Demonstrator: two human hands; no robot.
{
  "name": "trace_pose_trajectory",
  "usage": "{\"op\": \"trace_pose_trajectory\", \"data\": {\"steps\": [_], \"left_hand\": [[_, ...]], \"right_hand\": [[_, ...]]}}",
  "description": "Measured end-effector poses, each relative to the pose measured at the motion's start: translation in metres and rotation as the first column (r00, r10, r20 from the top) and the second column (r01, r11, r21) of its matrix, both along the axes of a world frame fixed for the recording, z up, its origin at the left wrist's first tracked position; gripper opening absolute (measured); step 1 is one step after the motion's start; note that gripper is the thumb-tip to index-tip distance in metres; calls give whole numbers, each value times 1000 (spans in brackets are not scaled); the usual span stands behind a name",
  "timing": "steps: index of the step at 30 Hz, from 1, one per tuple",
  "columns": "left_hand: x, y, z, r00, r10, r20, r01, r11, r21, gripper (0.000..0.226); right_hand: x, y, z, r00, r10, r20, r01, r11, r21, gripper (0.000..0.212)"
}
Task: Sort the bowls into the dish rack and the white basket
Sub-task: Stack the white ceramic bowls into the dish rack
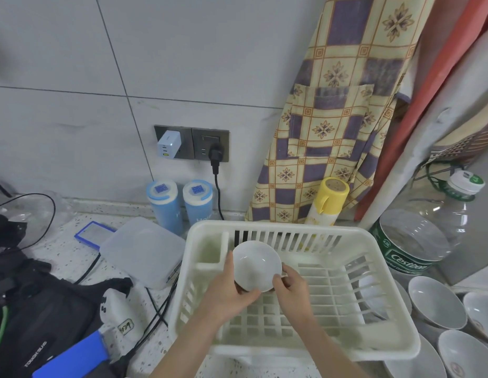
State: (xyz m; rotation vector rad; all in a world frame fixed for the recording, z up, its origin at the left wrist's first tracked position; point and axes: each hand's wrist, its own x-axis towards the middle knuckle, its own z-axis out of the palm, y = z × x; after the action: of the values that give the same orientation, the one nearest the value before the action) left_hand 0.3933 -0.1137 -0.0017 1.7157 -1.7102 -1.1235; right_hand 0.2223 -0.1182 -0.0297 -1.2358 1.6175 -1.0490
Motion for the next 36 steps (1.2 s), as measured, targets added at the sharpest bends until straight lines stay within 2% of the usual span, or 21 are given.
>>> {"op": "trace_pose_trajectory", "data": {"steps": [3, 7, 17, 27, 29, 32, 36], "left_hand": [[1, -3, -6, 1000, 1, 23, -2, 999, 45, 113], [2, -7, -12, 998, 11, 68, -16, 997, 74, 109], [-1, -11, -7, 977, -38, 212, 25, 998, 66, 105], [-2, -12, 1, 974, -39, 225, 23, 997, 74, 100], [-1, -11, 4, 972, -35, 233, 21, 998, 59, 92], [2, -9, 13, 973, 14, 229, -18, 1000, 16, 63], [5, 4, 28, 992, 120, 37, -119, 992, -37, 38]], "right_hand": [[0, -2, -2, 1000, 5, -18, -5, 1000, 16, 27], [0, -5, -5, 999, 7, -36, -6, 999, 34, 24], [-1, -7, -9, 999, 6, -38, -2, 993, 118, 38], [-2, -7, 7, 997, 74, -38, -64, 973, 223, 45], [-3, -1, 18, 997, 71, -34, -62, 973, 224, 48], [-9, 17, 36, 999, 37, 14, -39, 980, 197, 45], [-27, 58, 64, 990, 77, 115, -97, 978, 182, 30]]}}
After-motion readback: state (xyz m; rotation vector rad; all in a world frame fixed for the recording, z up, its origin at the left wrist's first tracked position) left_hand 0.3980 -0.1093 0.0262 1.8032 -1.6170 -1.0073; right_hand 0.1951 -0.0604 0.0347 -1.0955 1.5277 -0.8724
